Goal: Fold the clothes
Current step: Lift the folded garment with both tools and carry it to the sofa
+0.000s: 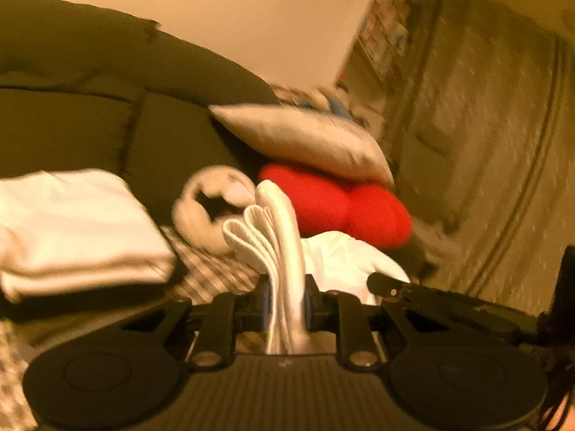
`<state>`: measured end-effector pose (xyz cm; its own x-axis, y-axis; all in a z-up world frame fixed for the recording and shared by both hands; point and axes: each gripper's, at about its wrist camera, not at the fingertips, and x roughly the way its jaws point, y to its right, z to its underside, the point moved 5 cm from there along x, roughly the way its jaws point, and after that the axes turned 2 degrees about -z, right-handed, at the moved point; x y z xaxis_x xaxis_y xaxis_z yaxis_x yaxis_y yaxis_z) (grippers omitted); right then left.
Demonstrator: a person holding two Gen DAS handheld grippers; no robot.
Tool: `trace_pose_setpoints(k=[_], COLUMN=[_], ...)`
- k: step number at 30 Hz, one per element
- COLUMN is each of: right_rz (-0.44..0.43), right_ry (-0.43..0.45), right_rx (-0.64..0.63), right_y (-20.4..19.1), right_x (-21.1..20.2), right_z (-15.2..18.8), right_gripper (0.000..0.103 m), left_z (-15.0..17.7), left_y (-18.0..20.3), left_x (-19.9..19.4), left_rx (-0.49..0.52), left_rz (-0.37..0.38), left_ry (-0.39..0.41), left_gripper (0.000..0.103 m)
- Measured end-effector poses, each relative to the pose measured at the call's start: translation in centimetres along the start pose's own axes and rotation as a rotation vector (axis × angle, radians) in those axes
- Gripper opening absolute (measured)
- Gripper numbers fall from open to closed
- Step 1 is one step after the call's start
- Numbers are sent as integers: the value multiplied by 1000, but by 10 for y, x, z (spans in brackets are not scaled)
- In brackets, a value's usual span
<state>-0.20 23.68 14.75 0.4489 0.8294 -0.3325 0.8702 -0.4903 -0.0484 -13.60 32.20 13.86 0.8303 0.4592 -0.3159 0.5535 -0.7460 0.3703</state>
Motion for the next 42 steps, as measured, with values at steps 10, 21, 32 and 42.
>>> trace_pose_setpoints(k=[10,21,32,42], right_rz=[-257,-386,-273,-456], right_ry=[38,-52,-61,-37], right_rx=[-110,-192,-112,-85], right_y=[-103,-159,-136,-159], right_x=[70,137,170,140], right_z=[-62,-74,-56,-55], right_gripper=[15,15,28,28], left_z=[-63,-64,-60,-72], left_y=[-100,-152,-174,-156], left_x=[-30,-14,-10,-10], left_rx=[-163,-230,-156,-30], left_rz=[-173,-307,-363,-346], left_ry=[121,124,148,184], left_gripper=[18,18,29,32])
